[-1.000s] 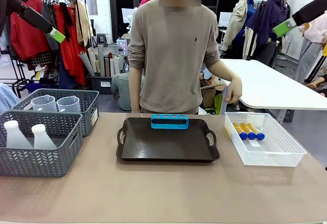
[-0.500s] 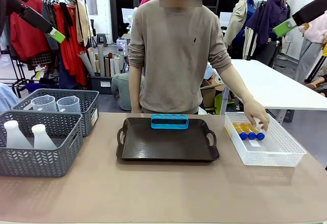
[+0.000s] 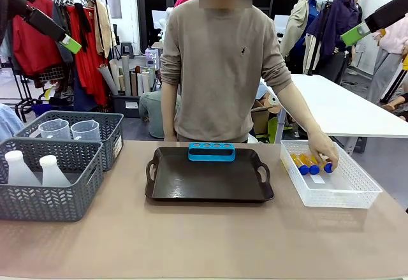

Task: Prepare the laboratory tools.
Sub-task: Pick up one Large Measuring Cup and place it on the Handle tray.

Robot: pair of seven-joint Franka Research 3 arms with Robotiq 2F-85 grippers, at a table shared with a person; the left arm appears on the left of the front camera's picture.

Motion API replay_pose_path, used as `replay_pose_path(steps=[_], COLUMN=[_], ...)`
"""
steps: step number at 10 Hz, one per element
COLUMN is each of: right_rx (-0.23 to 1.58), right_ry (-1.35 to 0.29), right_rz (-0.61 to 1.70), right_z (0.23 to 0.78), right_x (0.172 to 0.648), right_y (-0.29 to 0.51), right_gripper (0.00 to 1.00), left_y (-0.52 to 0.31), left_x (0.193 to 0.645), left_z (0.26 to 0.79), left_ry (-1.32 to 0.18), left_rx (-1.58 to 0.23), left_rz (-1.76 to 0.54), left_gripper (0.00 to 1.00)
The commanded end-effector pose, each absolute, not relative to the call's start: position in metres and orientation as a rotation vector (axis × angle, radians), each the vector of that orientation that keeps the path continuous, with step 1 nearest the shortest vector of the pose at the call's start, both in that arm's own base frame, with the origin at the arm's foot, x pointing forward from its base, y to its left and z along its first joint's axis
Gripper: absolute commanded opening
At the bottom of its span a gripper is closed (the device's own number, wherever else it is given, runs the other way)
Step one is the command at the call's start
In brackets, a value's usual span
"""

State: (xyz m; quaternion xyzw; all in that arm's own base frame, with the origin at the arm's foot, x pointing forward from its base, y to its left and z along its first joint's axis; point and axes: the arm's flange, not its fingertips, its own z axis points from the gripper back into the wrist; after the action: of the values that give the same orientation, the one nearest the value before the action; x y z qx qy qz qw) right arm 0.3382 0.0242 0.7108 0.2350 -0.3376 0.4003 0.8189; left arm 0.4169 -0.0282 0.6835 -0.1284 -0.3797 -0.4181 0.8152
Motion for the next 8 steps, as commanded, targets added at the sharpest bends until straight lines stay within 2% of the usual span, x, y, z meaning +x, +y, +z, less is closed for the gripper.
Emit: replay_pose_path(steps=[1, 6, 7, 8], right_rx=[0.514, 0.514, 0.514, 0.514], right_ry=[-0.723, -0.723, -0.723, -0.723], right_rz=[0.861, 0.861, 0.861, 0.861], right_z=[0.712, 0.712, 0.712, 0.712], right_x=[0.338, 0.338, 0.338, 0.338], right_y=[0.026, 0.026, 0.026, 0.026], right_gripper=[1.00, 1.00, 1.00, 1.00], left_y=[-0.028, -0.028, -0.039, -0.043], left_x=[0.416, 0.417, 0.422, 0.427], left_z=[0.684, 0.684, 0.685, 0.685], left_ry=[-0.807, -0.810, -0.691, -0.663], left_rx=[-0.280, -0.274, -0.197, -0.178], left_rz=[-0.887, -0.892, -0.912, -0.954], left_gripper=[1.00, 1.00, 1.00, 1.00])
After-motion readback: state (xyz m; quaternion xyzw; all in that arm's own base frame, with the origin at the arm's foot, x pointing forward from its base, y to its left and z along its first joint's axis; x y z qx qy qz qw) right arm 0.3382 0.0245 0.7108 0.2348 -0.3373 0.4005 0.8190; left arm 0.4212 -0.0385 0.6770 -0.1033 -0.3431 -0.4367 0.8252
